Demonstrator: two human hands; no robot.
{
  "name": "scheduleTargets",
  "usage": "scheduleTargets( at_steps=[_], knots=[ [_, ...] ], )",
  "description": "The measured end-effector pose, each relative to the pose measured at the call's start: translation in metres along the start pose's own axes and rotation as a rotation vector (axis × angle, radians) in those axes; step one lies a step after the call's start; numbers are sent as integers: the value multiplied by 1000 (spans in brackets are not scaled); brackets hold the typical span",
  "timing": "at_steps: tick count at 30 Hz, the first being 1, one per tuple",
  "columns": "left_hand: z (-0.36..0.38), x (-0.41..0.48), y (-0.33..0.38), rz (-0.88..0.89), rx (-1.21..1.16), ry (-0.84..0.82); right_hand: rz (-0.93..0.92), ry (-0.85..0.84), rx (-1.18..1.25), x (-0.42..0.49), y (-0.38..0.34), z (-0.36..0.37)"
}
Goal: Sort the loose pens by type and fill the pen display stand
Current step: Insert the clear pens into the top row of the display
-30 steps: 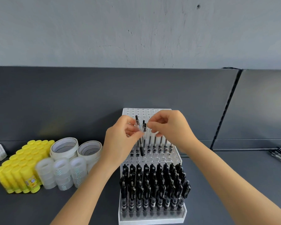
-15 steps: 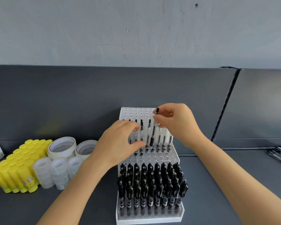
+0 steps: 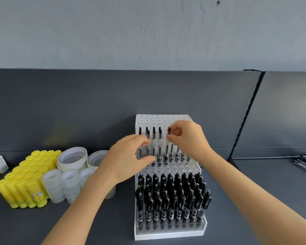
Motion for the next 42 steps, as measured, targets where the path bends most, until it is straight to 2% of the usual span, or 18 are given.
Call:
scheduleTargets(
  at_steps=[9, 17, 21, 26, 33, 38, 42],
  knots=[
    [4, -1, -8, 31, 59, -34, -23, -3, -109, -3, 0, 9],
    [7, 2, 2, 104, 56, -81, 106, 5, -61, -19, 13, -1],
    [14, 4, 20, 178, 94, -106, 150, 25, -167, -41, 30, -16],
    [25, 2, 56, 239, 88, -141, 210, 16, -326, -68, 64, -41],
    [44, 0, 130, 276, 54, -101, 263, 41, -371, -101, 120, -97],
    [94, -5, 198, 218, 41, -109, 263, 19, -314, -136, 171, -145],
    [151, -9, 240, 141, 27, -178, 286, -4, -293, -165, 219, -182]
  ],
)
Point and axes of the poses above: each hand's wrist, its own x-axis towards the middle knuckle, its own z-axis out of the palm, y = z × x, the point moved 5 cm from there along x, towards the middle knuckle, and after that the axes turned 3 degrees about -z, right-handed, at the moved point
